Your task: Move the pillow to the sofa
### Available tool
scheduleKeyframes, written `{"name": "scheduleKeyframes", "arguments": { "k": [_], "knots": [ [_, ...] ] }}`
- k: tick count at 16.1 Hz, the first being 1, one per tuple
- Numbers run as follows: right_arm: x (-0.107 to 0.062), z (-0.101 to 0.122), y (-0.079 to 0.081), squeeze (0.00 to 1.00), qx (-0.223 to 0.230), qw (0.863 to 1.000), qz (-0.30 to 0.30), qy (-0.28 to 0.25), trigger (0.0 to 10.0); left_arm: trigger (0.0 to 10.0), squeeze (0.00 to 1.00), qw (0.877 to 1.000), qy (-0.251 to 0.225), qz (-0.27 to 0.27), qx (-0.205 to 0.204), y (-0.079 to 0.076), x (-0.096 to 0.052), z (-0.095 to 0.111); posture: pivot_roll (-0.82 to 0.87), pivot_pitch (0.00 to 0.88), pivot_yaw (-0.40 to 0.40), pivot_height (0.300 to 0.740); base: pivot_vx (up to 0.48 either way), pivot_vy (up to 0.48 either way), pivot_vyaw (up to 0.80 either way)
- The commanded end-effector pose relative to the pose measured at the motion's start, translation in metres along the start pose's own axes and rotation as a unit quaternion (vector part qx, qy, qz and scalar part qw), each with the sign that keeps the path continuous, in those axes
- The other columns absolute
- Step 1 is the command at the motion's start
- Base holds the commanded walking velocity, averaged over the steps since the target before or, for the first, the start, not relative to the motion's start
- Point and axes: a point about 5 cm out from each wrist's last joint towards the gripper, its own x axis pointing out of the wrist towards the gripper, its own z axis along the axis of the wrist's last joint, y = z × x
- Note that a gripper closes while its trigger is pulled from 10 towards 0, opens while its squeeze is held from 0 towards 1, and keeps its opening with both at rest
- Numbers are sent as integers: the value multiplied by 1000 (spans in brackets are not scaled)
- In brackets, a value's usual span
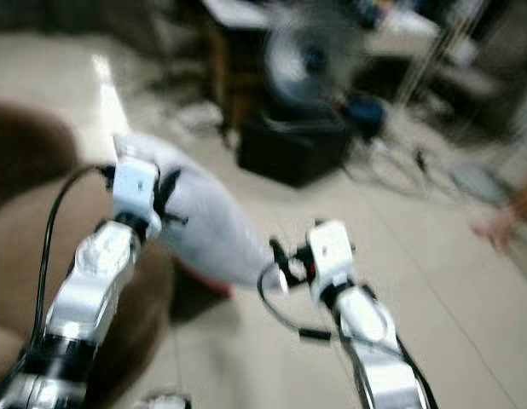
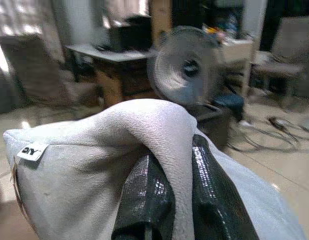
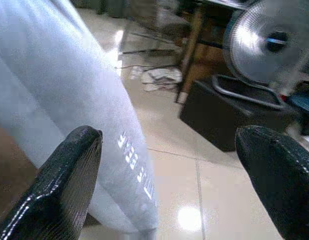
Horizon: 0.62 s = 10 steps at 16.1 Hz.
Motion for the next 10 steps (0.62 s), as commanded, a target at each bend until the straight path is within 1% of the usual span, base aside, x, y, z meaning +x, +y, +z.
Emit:
{"name": "scheduleKeyframes", "arguments": {
  "k": [1,6,7,8,9,10],
  "knots": [
    [0,-1,1,0,1,1000,12,0,10000,10000,0,999,-43,2,18,2,3,19,68,6,-90,740,349,0,800],
    [3,-4,1,0,9,1000,27,-1,10000,10000,0,999,-44,5,30,7,0,21,94,13,-96,740,348,0,800],
    [3,-5,1,0,11,1000,28,-2,10000,10000,0,999,-38,4,31,7,-1,20,97,13,-95,740,319,0,800],
    [3,-5,2,0,10,1000,28,-3,10000,10000,0,999,-32,-2,24,5,-2,17,101,16,-91,740,0,0,800],
    [3,-6,2,0,11,1000,26,-3,10000,10000,0,999,-32,-7,36,4,-3,17,101,16,-91,740,0,0,800],
    [2,-7,1,0,12,1000,20,-3,10000,10000,0,999,-30,-14,32,3,-3,17,101,16,-91,740,0,0,800]
  ]
}}
